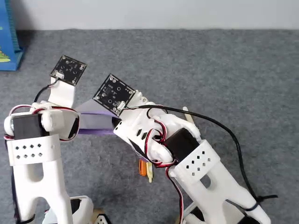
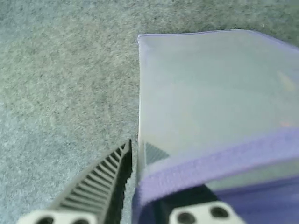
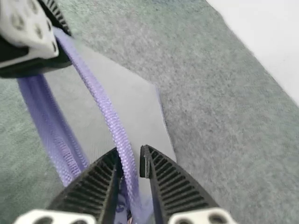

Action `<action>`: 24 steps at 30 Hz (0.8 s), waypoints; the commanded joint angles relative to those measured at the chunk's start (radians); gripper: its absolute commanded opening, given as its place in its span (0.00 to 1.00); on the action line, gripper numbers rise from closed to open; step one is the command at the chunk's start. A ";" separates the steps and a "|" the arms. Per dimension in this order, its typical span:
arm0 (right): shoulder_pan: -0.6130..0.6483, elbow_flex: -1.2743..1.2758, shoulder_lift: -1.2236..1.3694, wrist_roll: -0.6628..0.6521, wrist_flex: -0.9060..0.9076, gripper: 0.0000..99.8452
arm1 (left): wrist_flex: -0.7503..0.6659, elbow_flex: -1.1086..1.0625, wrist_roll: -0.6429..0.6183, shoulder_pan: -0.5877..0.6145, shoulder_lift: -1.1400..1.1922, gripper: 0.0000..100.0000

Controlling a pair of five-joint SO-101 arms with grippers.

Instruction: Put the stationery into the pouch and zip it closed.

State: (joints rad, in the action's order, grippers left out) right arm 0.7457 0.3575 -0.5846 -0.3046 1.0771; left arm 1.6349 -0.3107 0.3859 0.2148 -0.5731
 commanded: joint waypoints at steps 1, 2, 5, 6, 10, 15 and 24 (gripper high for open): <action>-0.010 -0.127 -0.082 -0.006 0.097 0.08 | 0.018 0.007 -0.058 0.020 -0.031 0.01; -0.010 -0.155 -0.107 -0.006 0.139 0.12 | 0.028 0.008 -0.080 0.020 -0.031 0.01; -0.012 -0.239 -0.179 0.000 0.239 0.20 | 0.035 0.008 -0.147 0.020 -0.031 0.01; -0.021 -0.265 -0.194 0.014 0.269 0.20 | 0.043 0.010 -0.176 0.020 -0.031 0.01; -0.108 -0.330 -0.193 0.035 0.381 0.15 | 0.092 0.054 -0.258 0.020 -0.025 0.01; -0.251 -0.330 -0.088 0.046 0.492 0.14 | 0.118 0.105 -0.338 0.020 -0.028 0.01; -0.504 -0.328 0.219 0.094 0.486 0.15 | 0.117 0.105 -0.385 0.020 -0.023 0.01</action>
State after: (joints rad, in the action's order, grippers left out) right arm 0.3023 0.0721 -0.4603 -0.2079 1.5911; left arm 1.7300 -0.2662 0.0130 0.2286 -0.5854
